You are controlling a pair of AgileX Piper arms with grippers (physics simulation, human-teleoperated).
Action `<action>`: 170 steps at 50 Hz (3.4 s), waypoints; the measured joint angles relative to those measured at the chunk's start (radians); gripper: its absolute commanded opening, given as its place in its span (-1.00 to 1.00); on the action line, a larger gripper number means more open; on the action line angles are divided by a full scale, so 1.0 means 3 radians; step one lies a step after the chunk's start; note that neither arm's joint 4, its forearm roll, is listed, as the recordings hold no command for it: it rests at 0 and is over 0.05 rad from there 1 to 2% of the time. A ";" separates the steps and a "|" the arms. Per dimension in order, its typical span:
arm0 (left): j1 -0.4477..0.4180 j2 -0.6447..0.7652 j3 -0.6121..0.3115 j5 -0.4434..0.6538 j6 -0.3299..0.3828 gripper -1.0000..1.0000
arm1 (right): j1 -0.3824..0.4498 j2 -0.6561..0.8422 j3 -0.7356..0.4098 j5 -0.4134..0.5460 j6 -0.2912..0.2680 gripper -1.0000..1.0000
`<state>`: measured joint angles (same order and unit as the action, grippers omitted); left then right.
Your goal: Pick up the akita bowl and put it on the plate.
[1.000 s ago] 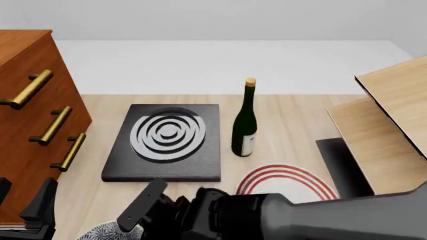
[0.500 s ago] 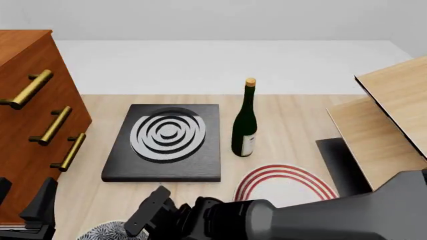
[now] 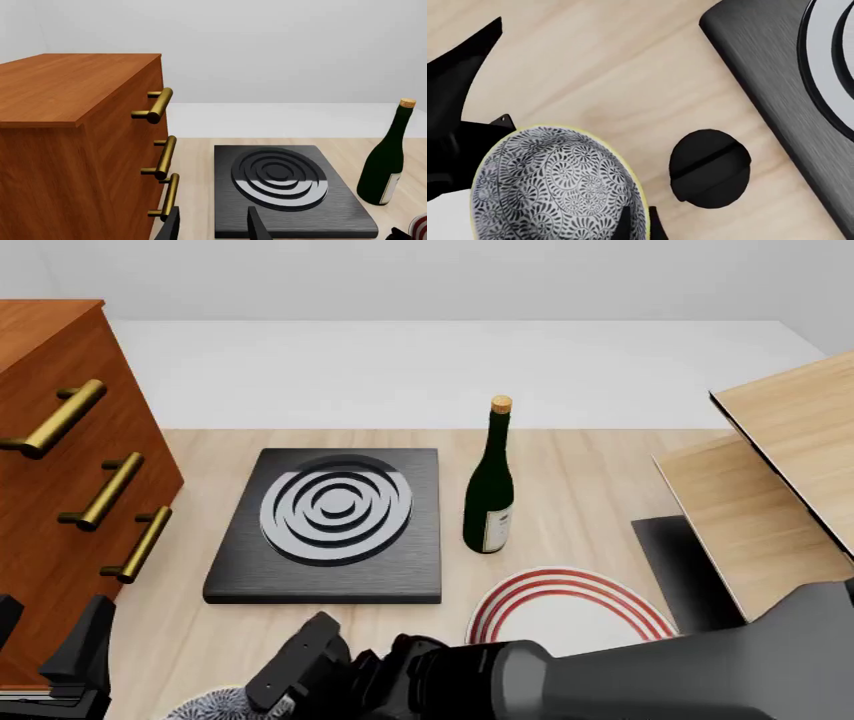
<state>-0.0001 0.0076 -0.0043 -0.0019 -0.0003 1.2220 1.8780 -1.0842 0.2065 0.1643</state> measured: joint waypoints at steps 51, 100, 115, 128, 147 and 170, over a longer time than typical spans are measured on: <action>0.0000 0.0000 0.0000 0.0000 0.0000 1.00 | -0.0390 -0.0983 0.0605 0.0098 -0.0063 -1.00; 0.0000 0.0000 0.0000 0.0000 0.0000 1.00 | -0.1778 -0.2552 0.1520 0.0503 0.0042 -1.00; 0.0000 0.0000 0.0000 0.0000 0.0000 1.00 | -0.2259 -0.2935 0.1992 0.0472 0.0172 -1.00; 0.0000 0.0000 0.0000 0.0000 0.0000 1.00 | -0.2669 -0.2963 0.2328 0.0256 0.0290 -1.00; 0.0000 0.0000 0.0000 0.0000 0.0000 1.00 | -0.3012 -0.2758 0.2661 -0.0162 0.0368 -1.00; 0.0000 0.0000 0.0000 0.0000 0.0000 1.00 | -0.3291 -0.2525 0.2765 -0.0477 0.0243 -1.00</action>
<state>-0.0001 0.0076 -0.0043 -0.0019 -0.0003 0.2347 1.1204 -0.2547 0.0635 0.2372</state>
